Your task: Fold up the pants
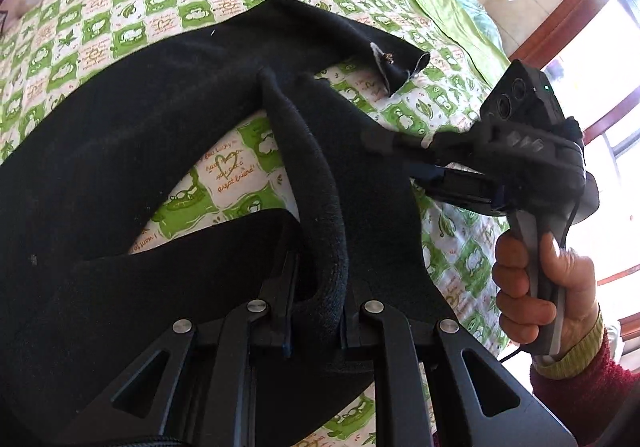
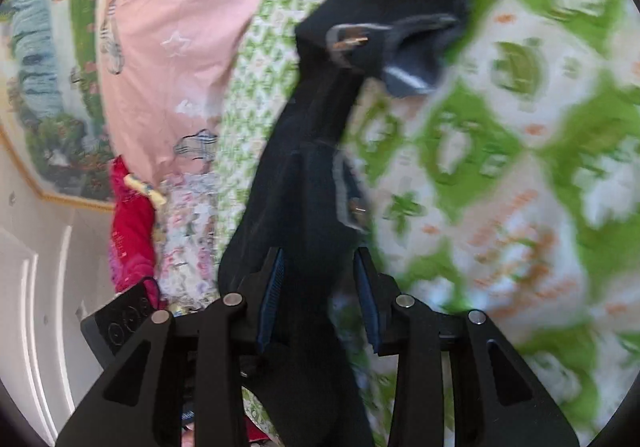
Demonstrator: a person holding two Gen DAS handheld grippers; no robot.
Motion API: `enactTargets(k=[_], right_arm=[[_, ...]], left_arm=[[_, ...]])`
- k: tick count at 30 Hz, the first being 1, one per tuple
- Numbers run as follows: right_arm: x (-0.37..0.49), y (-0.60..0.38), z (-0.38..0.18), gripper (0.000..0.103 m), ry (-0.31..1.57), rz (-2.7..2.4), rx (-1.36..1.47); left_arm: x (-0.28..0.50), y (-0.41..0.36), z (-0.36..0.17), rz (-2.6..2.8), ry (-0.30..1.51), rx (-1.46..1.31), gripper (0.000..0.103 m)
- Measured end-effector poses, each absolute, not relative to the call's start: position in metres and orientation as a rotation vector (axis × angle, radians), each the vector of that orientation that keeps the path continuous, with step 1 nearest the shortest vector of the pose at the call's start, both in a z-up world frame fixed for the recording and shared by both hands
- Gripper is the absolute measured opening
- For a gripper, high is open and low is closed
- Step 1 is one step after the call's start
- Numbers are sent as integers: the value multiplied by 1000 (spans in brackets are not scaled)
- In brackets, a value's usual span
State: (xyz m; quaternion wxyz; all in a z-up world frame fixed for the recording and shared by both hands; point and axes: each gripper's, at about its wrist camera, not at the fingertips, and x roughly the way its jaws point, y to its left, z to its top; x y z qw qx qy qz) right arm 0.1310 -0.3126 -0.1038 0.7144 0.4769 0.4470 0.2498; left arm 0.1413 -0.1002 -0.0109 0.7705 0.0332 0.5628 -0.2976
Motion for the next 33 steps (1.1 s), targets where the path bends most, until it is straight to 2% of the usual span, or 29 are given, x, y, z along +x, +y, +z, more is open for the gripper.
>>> enactTargets(k=[1, 11, 16, 21, 26, 30, 33], right_arm=[[126, -316, -98, 6, 952, 559, 1053], [11, -408, -18, 6, 584, 272, 859], [-28, -436, -32, 6, 598, 99, 831], [-34, -452, -60, 6, 686, -2, 869], [-45, -468, -53, 21, 689, -146, 826], [-36, -471, -39, 25, 666, -115, 795], [-16, -456, -30, 33, 673, -52, 743]], left_arm=[[139, -103, -6, -653, 1208, 76, 14], [116, -197, 42, -874, 1011, 228, 16], [119, -254, 6, -898, 1032, 328, 16], [126, -272, -23, -875, 1082, 358, 16], [121, -259, -8, -885, 1046, 333, 22], [128, -237, 1, -857, 1030, 313, 29], [138, -218, 5, -813, 1030, 296, 29]])
